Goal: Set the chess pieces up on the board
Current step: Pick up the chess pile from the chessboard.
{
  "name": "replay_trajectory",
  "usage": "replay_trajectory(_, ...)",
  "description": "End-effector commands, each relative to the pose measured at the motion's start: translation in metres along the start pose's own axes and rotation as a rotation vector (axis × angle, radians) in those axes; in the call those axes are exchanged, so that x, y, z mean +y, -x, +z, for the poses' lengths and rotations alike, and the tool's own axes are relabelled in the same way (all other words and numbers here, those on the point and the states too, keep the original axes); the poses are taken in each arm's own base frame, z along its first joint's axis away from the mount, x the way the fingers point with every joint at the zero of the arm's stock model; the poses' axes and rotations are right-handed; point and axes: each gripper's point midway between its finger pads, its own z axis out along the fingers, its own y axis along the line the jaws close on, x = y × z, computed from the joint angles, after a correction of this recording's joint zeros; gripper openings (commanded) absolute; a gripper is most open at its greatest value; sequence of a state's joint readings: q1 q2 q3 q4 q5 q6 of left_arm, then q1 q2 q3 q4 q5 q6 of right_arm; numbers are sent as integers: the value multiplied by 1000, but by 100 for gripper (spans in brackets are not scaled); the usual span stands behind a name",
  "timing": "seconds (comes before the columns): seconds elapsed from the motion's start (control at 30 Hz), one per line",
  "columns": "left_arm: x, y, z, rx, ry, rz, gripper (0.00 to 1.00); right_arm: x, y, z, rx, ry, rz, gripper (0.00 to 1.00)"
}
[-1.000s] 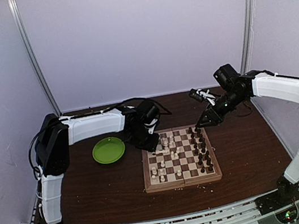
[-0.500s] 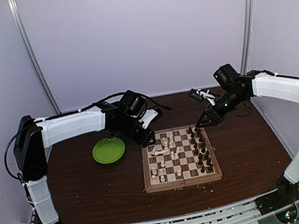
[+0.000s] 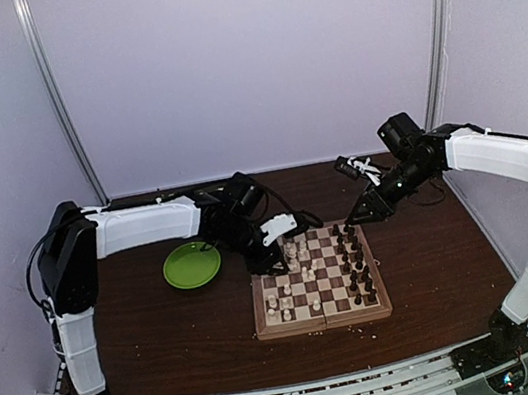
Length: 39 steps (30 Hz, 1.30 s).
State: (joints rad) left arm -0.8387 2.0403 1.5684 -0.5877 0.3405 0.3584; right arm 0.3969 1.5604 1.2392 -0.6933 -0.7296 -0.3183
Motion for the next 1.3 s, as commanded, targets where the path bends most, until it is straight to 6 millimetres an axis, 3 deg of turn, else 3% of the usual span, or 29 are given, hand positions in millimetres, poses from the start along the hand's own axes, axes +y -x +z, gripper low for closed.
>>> replay_trajectory(0.0,1,-10,13,18,-24,53,34,-1,7,-4,-15,2,-8,32)
replay_trajectory(0.27,13,-24,28,78,17,58,32,-3,5,0,-5,4,0,32)
replay_trajectory(0.5,17,-27,29,91,37,66,31,-4,3,2,4,7,6,32)
replay_trajectory(0.7,10,-9,2,33,37,104,30,-4,3,3,4,9,7,32)
replay_trajectory(0.87,18,-2,-13,15,106,153,37,-3,3,3,6,16,8,32)
replay_trajectory(1.03,26,0,-8,12,105,153,39,-3,3,2,4,14,6,32)
replay_trajectory(1.27,30,-10,8,62,84,158,34,-3,3,3,5,14,6,32)
